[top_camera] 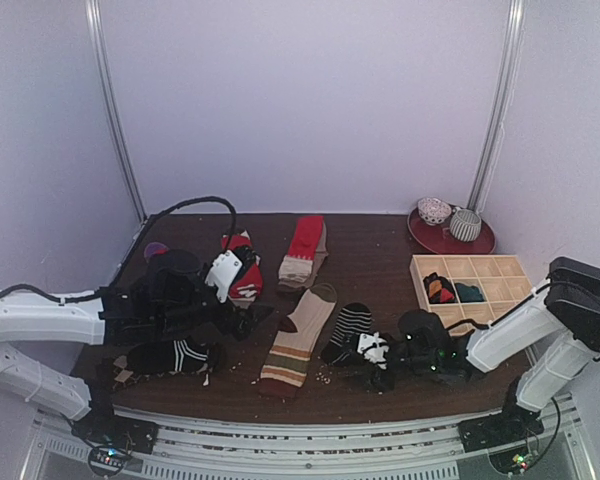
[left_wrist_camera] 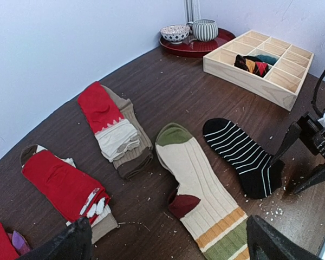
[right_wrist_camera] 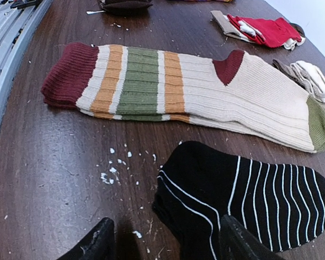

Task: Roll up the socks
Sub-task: Pick up the pair of socks from the center of the board, then roll a pair of socks at the center of the board.

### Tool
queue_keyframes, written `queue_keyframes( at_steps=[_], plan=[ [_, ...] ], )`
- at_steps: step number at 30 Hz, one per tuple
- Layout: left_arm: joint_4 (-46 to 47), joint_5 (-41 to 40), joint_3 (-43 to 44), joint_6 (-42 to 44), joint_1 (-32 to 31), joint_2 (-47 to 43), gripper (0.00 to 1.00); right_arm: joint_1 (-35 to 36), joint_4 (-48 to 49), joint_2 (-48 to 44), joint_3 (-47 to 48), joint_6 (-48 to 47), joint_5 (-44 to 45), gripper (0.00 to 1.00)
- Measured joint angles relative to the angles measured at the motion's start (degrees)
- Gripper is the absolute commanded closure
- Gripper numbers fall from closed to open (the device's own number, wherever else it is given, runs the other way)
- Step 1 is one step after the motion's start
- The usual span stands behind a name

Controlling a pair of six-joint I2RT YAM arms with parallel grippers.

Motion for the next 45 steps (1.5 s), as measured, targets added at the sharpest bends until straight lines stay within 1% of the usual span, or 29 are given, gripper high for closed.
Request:
queue_keyframes(
  at_steps=[4, 6, 8, 11, 15, 17, 21, 25, 28, 33, 38, 42, 45],
  plan=[
    [-0.2, 0.0, 0.5, 0.1, 0.0, 0.0, 0.02, -1.2, 0.1, 1.8, 1.1, -0.1, -0.6, 0.39],
    [-0.2, 0.0, 0.6, 0.1, 0.0, 0.0, 0.02, -1.5, 0.2, 2.3, 1.3, 0.0, -0.6, 0.44],
    [-0.3, 0.0, 0.6, 0.1, 0.0, 0.0, 0.02, -1.9, 0.3, 2.8, 1.4, 0.2, -0.7, 0.51],
    [-0.3, 0.2, 0.6, 0.1, 0.0, 0.0, 0.02, -2.3, 0.0, 3.8, 2.1, 1.1, -1.1, 0.71],
    [-0.8, 0.7, 0.6, 0.1, 0.0, 0.0, 0.02, -3.0, -1.6, 5.5, 4.2, 4.2, -2.1, 0.85],
    [-1.0, 0.9, 0.6, 0.1, 0.0, 0.0, 0.02, -3.4, -2.8, 6.4, 5.5, 6.5, -3.0, 0.9],
    [-1.0, 2.1, 0.6, 0.5, 0.0, 0.0, 0.05, -5.1, -3.6, 7.0, 6.7, 13.8, -6.2, 0.92],
    [0.6, 5.6, 0.6, 1.5, 0.0, 0.5, 0.09, -8.4, -2.6, 7.3, 5.9, 23.8, -11.1, 0.93],
    [3.0, 10.4, 0.6, 3.0, 0.0, 2.0, 0.12, -11.6, 0.4, 8.9, 4.8, 32.4, -16.6, 0.93],
    [7.8, 20.4, 0.6, 5.8, 0.0, 6.3, 0.23, -14.2, 3.5, 12.0, 5.2, 43.1, -22.5, 0.93],
    [8.8, 28.9, 4.9, 8.6, -0.2, 15.9, 0.31, -15.2, 2.1, 13.1, 6.6, 49.0, -25.0, 0.93],
    [9.0, 33.1, 8.9, 10.5, -1.2, 24.0, 0.36, -15.3, -2.4, 12.8, 8.6, 49.9, -25.5, 0.93],
    [8.8, 35.7, 11.6, 11.8, -2.1, 28.5, 0.46, -15.3, -5.1, 12.4, 9.5, 49.9, -25.5, 0.93]
  ],
)
